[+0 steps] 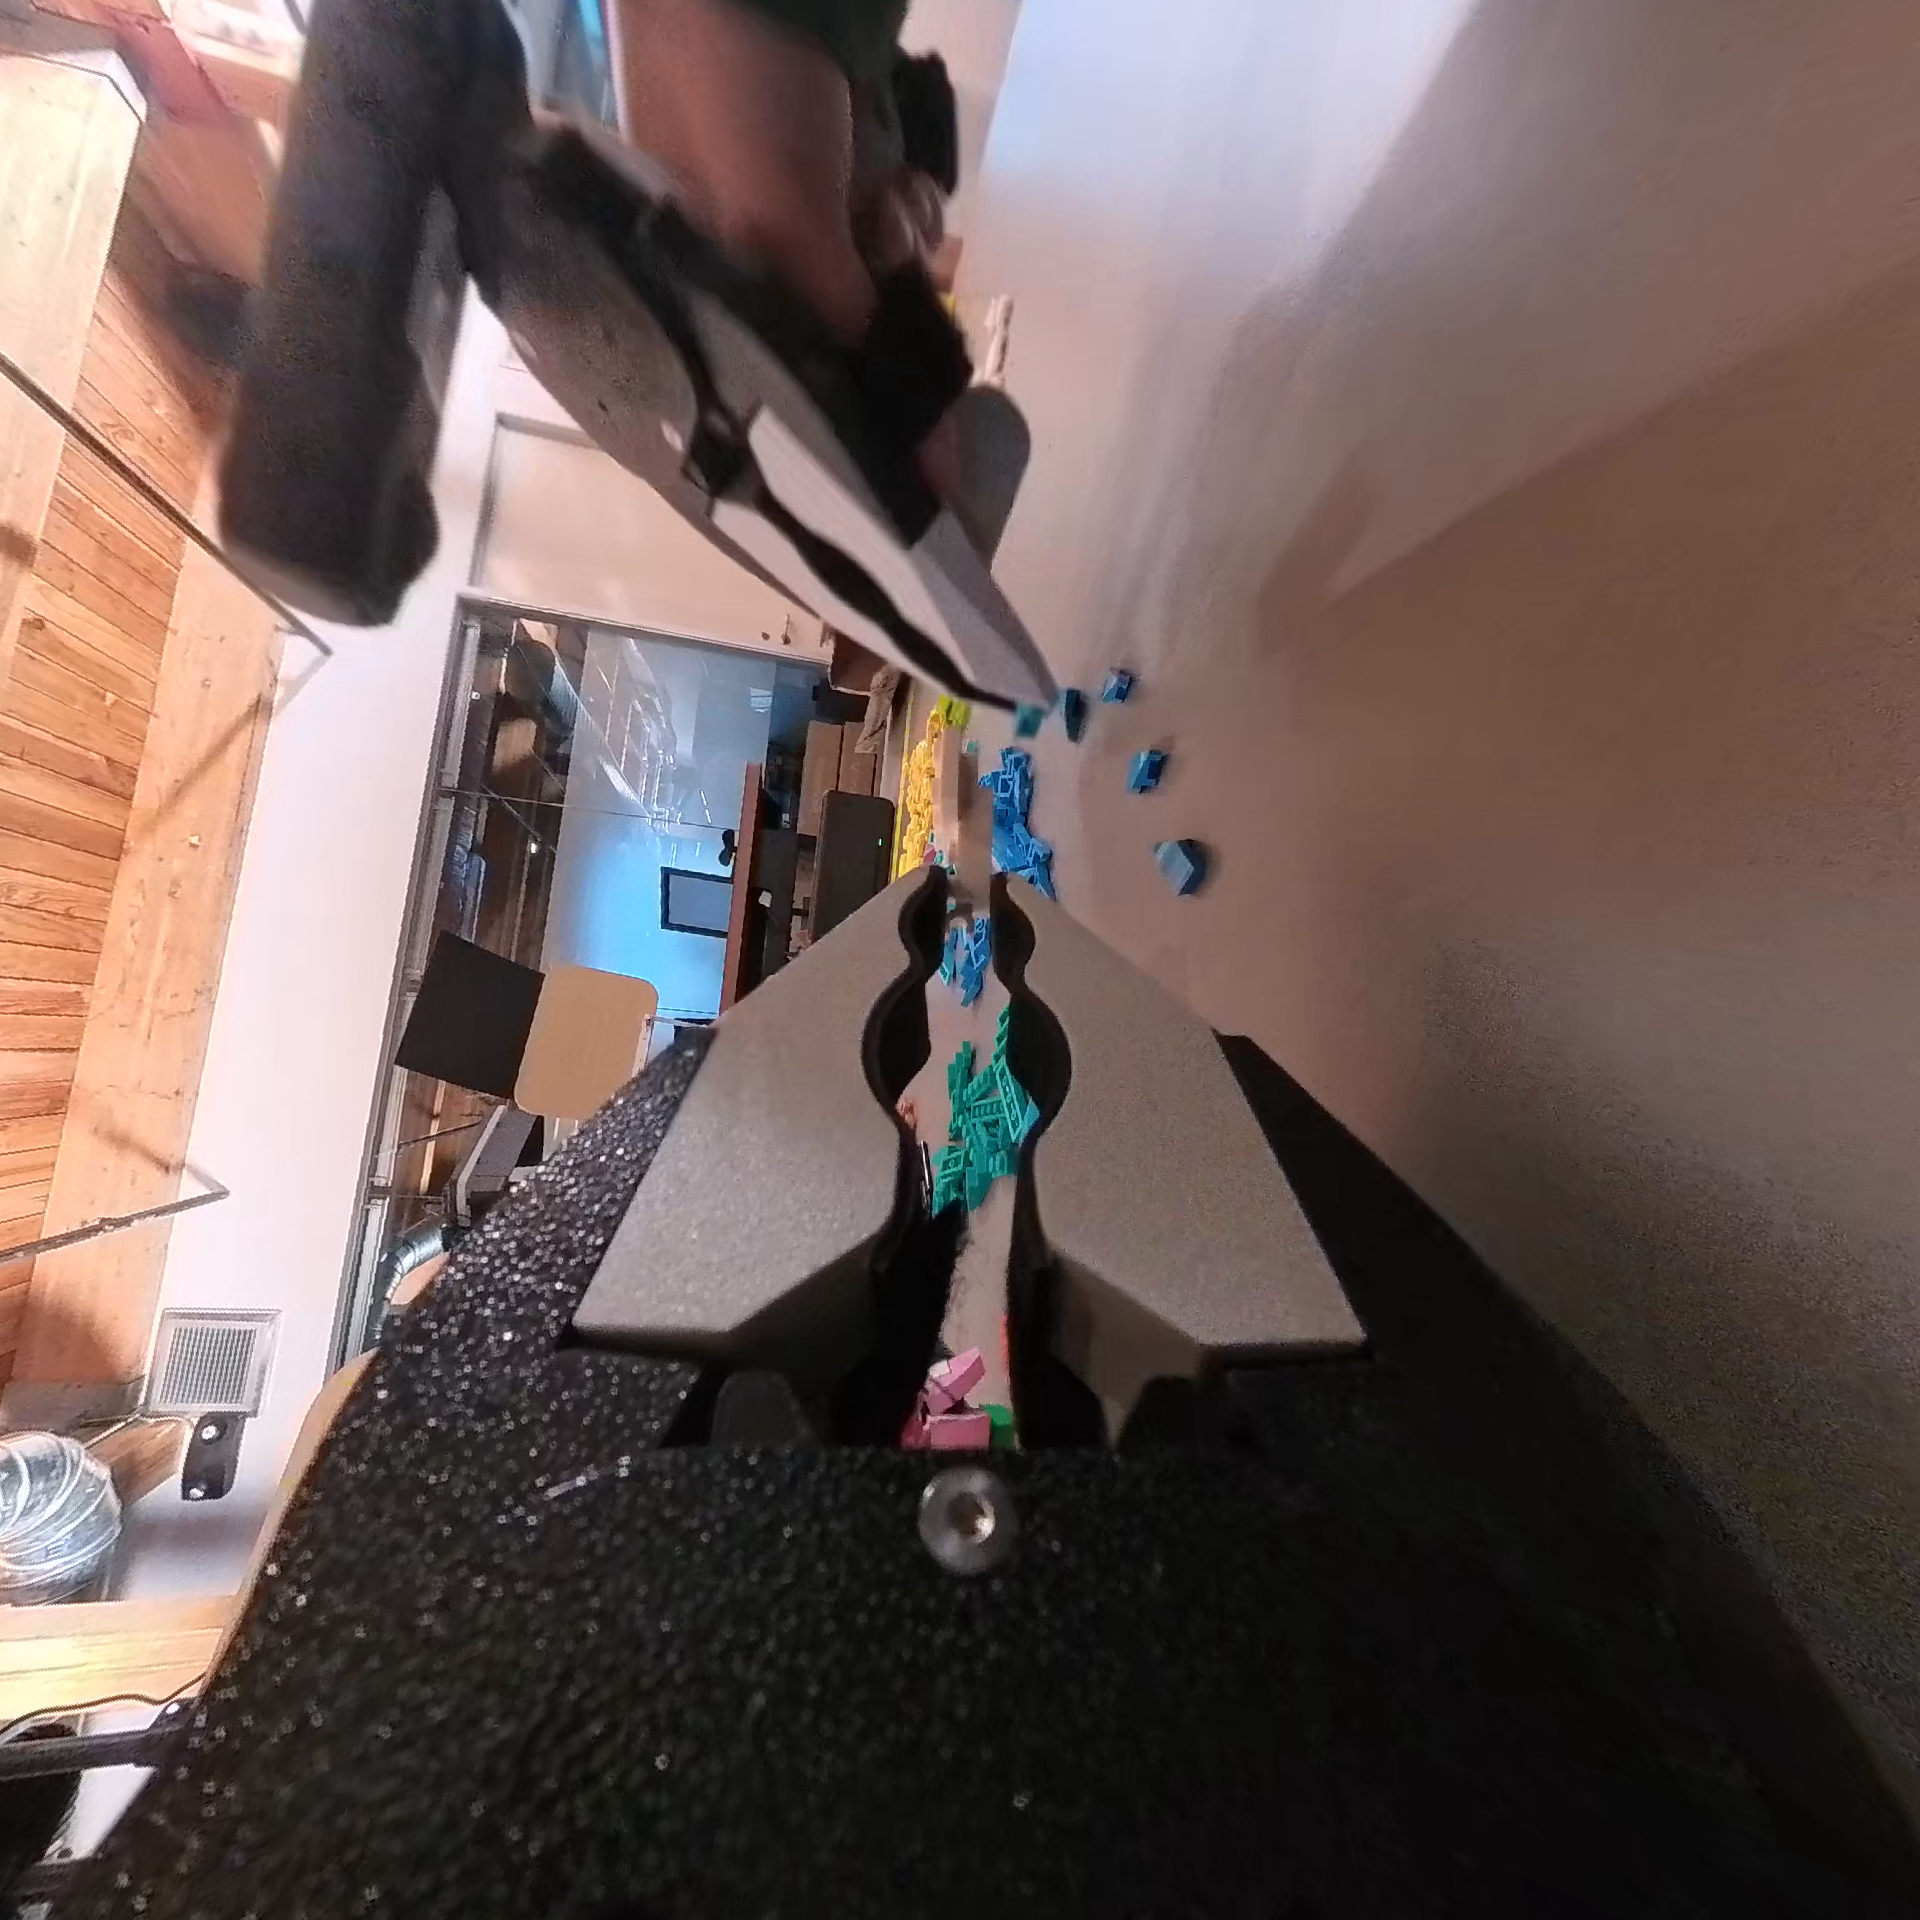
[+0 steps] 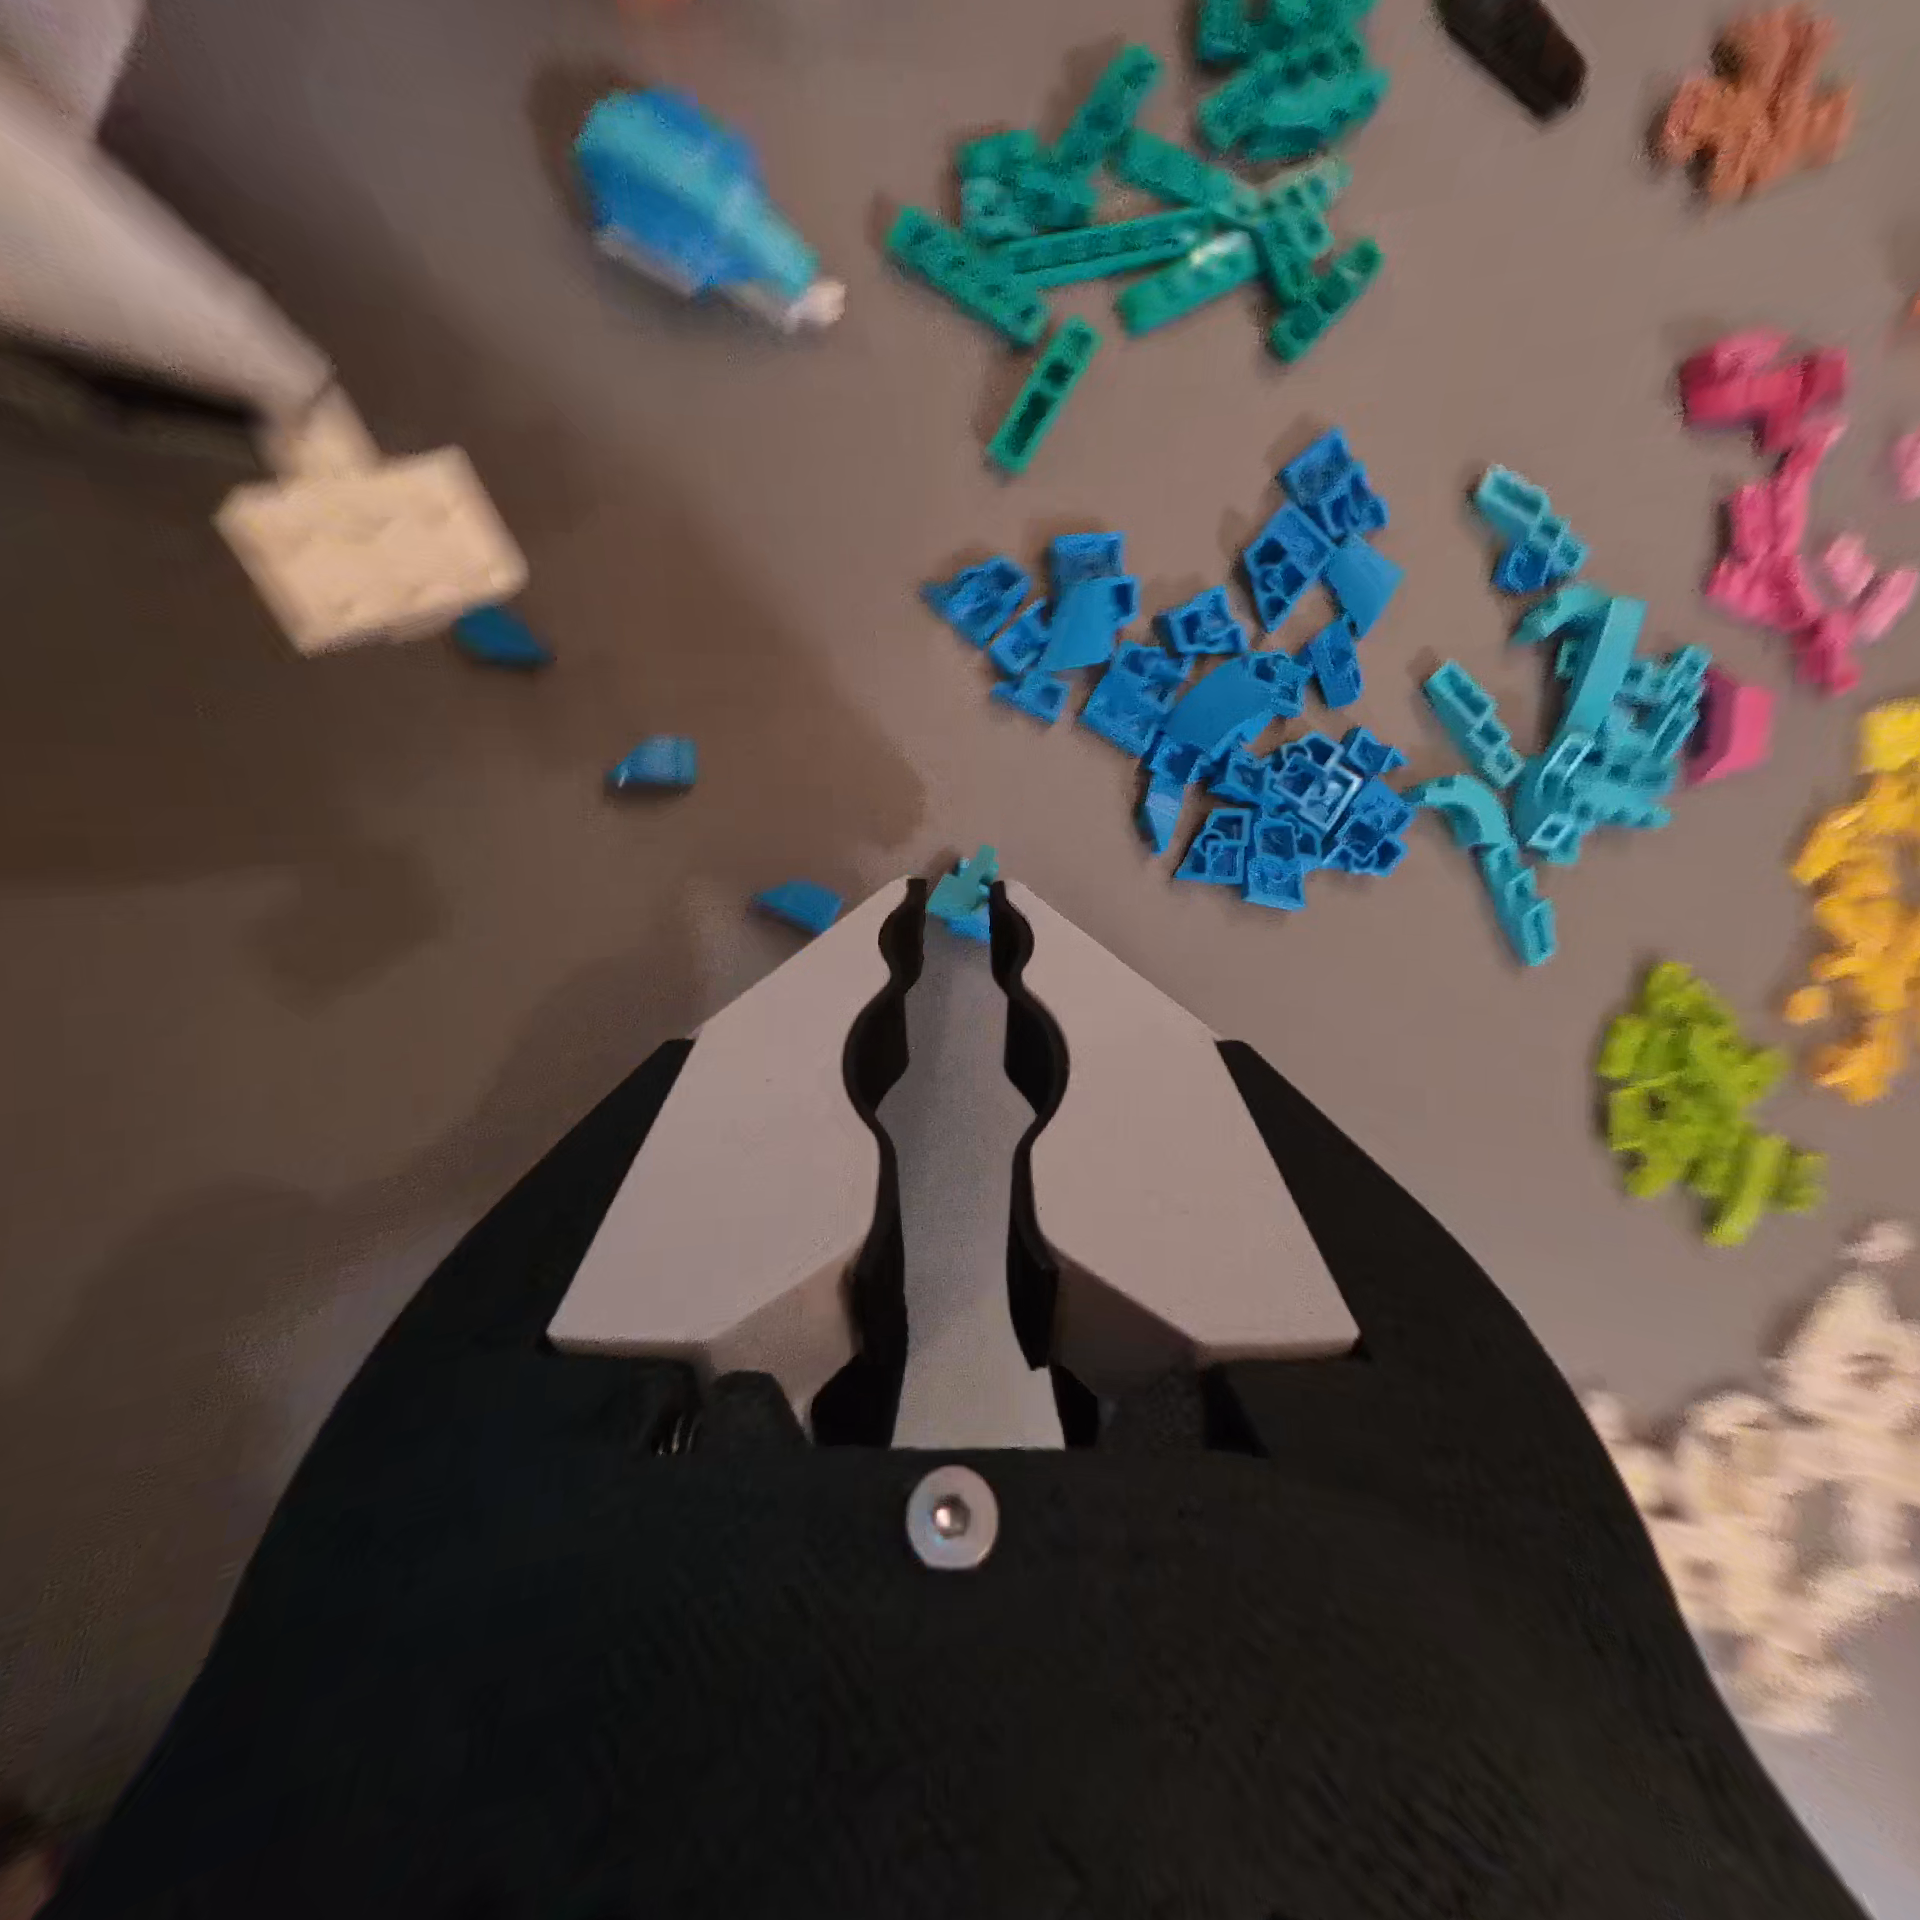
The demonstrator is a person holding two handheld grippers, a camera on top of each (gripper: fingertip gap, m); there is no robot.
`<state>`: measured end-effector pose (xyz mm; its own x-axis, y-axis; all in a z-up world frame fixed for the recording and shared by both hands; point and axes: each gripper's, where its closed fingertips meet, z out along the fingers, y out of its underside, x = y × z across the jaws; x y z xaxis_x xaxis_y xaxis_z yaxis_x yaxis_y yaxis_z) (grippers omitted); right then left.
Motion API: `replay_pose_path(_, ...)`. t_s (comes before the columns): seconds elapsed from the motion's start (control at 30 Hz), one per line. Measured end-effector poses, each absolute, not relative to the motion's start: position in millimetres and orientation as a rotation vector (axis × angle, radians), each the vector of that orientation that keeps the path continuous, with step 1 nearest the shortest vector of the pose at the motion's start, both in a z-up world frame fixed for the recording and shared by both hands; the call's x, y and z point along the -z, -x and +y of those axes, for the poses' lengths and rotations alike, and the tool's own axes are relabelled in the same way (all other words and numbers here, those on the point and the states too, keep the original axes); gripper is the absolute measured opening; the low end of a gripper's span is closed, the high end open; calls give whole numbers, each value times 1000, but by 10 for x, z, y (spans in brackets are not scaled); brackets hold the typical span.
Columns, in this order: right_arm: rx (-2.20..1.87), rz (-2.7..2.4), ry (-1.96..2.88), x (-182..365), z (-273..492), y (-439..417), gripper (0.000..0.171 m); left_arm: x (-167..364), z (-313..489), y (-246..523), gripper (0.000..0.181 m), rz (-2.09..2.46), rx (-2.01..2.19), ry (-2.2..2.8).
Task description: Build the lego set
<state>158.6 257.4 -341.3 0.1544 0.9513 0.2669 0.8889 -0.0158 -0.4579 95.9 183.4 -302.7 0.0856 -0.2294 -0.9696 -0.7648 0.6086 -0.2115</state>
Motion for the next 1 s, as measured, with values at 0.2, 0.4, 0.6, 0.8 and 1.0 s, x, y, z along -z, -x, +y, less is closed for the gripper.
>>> replay_pose_path(0.2,397,-2270,1352,3454,2260,-2012,10,3026,1831,-965,5,1471,-486,886)
replay_pose_path(0.4,650,-2429,912,3459,2141,-2085,11,3036,1833,-972,5,1476,-488,882)
replay_pose_path(0.6,512,-2393,1028,3453,2016,-2084,18,3038,1835,-971,5,1478,-488,882)
replay_pose_path(0.8,-60,-2047,1635,3422,1990,-2119,21,3042,1840,-971,5,1479,-485,883)
replay_pose_path(1.0,-536,-1619,2010,3380,1992,-2118,19,3040,1843,-974,5,1478,-482,880)
